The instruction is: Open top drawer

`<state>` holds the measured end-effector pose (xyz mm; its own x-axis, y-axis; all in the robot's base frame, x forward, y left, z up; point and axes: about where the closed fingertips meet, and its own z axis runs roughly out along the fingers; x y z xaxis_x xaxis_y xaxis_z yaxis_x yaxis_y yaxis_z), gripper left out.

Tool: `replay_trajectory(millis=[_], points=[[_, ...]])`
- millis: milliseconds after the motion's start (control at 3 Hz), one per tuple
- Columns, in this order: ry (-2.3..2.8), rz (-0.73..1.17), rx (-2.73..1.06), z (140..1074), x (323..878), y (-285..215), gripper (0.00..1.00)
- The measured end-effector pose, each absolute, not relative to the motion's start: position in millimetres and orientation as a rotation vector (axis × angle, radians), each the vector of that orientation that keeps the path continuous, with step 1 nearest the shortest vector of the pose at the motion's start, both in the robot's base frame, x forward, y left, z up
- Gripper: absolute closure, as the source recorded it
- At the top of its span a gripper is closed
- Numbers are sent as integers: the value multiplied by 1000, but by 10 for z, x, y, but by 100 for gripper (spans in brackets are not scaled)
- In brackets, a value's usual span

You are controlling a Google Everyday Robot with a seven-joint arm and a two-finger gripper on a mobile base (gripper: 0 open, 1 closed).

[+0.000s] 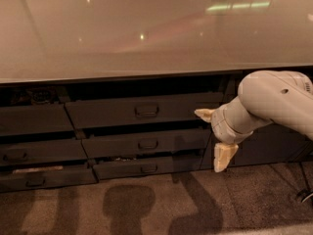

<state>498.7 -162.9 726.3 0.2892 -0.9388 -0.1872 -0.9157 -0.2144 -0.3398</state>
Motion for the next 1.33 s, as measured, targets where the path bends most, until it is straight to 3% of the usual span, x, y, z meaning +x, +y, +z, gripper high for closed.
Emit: replay_trajectory(millis=[667,1333], points=[[1758,-44,-2147,7171,5296,-1856,0],[1801,52,-2132,7275,6195,-2086,0]])
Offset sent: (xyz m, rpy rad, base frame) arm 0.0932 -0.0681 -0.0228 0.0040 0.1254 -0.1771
